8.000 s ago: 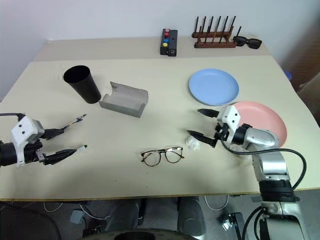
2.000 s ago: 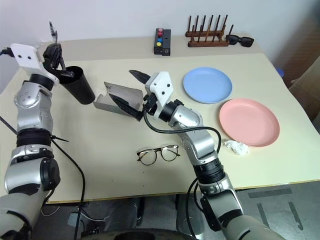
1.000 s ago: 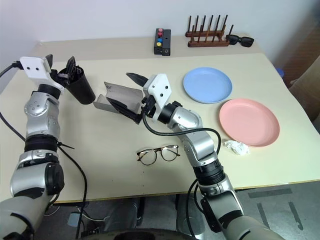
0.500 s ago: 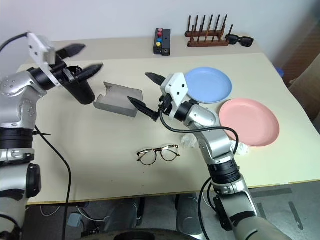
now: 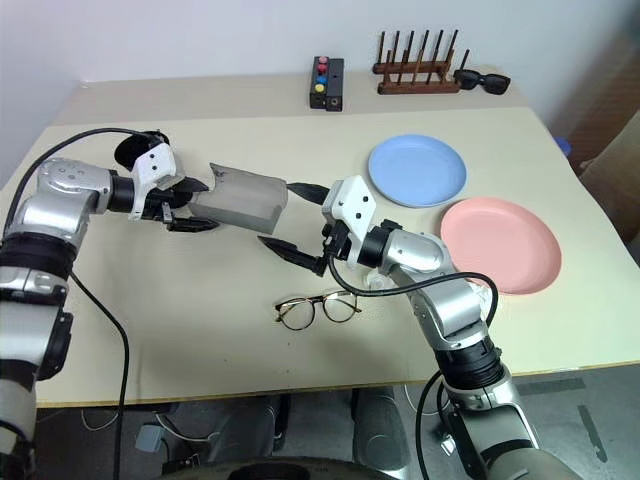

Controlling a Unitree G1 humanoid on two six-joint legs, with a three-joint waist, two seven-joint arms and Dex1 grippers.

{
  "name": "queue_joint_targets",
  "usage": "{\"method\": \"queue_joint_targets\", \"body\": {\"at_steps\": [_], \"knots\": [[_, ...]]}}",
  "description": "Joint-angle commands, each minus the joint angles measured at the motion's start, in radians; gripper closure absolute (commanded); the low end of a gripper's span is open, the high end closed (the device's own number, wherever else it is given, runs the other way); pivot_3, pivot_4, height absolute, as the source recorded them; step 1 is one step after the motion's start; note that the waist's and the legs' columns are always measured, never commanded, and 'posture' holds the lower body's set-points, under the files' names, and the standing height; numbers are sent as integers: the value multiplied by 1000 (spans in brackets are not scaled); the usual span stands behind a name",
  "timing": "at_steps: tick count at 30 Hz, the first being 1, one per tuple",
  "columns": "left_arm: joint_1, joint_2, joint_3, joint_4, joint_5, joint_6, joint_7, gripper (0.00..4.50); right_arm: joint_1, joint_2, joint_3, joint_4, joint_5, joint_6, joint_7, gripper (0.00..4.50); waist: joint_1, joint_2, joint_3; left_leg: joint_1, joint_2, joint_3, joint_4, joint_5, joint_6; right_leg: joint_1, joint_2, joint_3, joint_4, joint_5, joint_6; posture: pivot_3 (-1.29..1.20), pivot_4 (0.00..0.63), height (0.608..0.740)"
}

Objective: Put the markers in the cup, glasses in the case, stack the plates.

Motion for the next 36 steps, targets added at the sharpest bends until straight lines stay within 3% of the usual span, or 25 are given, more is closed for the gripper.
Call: {"method": "queue_joint_targets", "body": {"at_steps": [1,6,9,13,22,27,36], "knots": [[-43,-12,-30,79,69,-65,-9,43,-5,2,-4,-43,11,-4,-3,0,-2,0,0,0,0,0,0,0,0,0,0,0,0,0,0,0,150,739],[-62,-49,-60,170,137,-128,3,43,-9,8,0,-40,8,-6,-6,0,-1,0,0,0,0,0,0,0,0,0,0,0,0,0,0,0,150,739],[-71,-76,-54,203,152,-143,33,821,-8,11,2,-41,6,-7,-10,0,0,0,0,0,0,0,0,0,0,0,0,0,0,0,0,0,150,739],[-68,-94,-40,212,153,-168,42,2804,-6,11,2,-41,6,-8,-14,0,0,0,0,0,0,0,0,0,0,0,0,0,0,0,0,0,150,739],[-40,-135,25,178,104,-196,36,2804,-5,11,3,-42,5,-9,-18,0,-1,0,0,0,0,0,1,0,0,0,0,0,0,0,0,0,150,739],[-20,-137,40,150,92,-175,-18,4480,-9,11,3,-37,4,-11,-17,0,-1,0,0,0,0,0,1,0,0,0,0,0,0,0,0,0,150,739],[1,-138,57,89,68,-159,-47,4480,-10,8,2,-38,0,-12,-19,0,-1,0,0,0,0,0,1,0,0,0,0,0,0,0,0,0,150,739]]}}
